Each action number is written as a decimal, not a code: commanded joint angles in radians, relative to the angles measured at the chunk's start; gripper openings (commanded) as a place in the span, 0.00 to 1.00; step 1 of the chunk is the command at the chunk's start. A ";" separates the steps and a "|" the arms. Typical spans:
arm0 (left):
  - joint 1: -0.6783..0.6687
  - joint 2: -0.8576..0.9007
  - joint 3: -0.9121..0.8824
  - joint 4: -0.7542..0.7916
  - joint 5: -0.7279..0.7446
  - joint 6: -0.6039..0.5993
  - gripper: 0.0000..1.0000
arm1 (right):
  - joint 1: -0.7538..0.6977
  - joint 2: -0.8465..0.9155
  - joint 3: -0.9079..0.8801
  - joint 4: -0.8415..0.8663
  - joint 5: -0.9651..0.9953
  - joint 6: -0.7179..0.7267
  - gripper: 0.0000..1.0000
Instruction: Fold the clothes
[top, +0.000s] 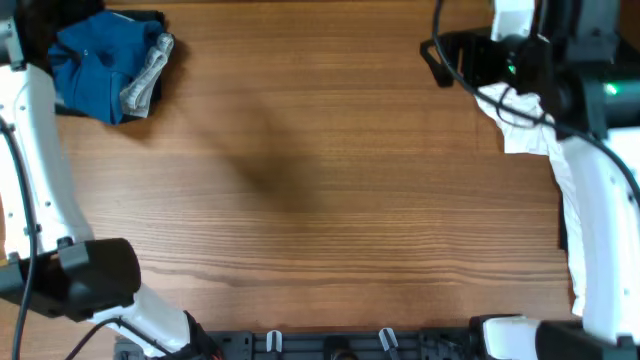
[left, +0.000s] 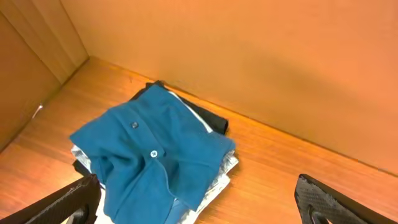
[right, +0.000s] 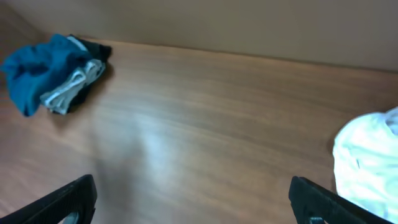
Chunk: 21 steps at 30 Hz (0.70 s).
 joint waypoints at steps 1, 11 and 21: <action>0.003 0.040 -0.011 -0.016 0.016 0.012 1.00 | 0.004 -0.044 0.010 -0.034 -0.030 0.247 1.00; 0.003 0.040 -0.011 -0.020 0.016 0.012 1.00 | 0.001 -0.064 -0.008 -0.065 0.152 0.302 1.00; 0.003 0.040 -0.011 -0.020 0.016 0.012 1.00 | -0.011 -0.766 -1.108 0.815 0.198 0.042 1.00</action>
